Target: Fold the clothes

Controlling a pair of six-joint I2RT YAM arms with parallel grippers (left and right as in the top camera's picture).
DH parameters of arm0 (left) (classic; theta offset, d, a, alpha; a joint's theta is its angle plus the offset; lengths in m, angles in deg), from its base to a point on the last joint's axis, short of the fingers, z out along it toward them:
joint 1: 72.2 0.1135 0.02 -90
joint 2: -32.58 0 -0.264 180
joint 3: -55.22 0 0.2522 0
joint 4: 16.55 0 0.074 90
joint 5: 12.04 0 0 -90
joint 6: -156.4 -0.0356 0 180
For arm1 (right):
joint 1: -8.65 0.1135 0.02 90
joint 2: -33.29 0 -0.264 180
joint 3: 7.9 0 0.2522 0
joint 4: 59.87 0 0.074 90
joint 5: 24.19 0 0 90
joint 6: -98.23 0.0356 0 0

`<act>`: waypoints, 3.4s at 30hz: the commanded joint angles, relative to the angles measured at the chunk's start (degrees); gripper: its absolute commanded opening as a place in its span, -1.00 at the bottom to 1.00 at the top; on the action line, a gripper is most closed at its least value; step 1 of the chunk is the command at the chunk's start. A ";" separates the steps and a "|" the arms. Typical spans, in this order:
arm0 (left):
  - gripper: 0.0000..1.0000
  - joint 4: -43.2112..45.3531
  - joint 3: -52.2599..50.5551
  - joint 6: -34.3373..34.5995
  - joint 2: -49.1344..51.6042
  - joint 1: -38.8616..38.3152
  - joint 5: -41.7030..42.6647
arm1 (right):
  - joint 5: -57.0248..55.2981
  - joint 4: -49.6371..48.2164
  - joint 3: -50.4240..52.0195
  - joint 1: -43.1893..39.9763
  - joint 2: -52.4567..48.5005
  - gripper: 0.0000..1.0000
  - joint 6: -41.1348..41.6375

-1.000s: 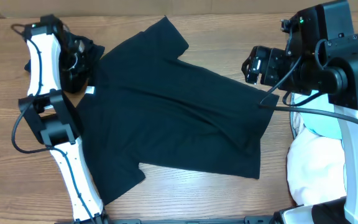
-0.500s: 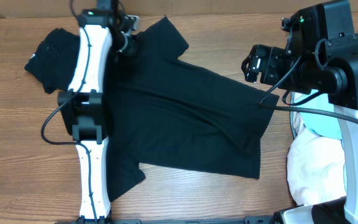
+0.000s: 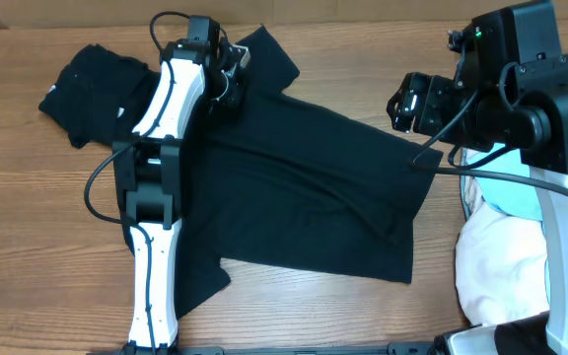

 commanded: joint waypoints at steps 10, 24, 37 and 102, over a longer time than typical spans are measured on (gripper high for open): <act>-0.92 6.36 -3.43 6.45 0.83 8.31 3.56 | -4.35 -11.02 14.40 -0.22 -4.04 0.38 2.67; -0.46 -16.28 26.27 3.89 -2.03 8.70 10.14 | -5.70 -37.35 28.81 -7.39 -21.20 -0.49 10.38; -0.08 -37.59 50.60 1.57 -10.03 8.63 8.81 | -4.79 -37.90 29.00 -14.82 -32.30 0.36 -0.13; 0.88 -44.39 6.21 25.73 -44.33 19.52 -20.35 | 21.31 -18.71 32.89 -32.06 -2.01 0.22 -9.09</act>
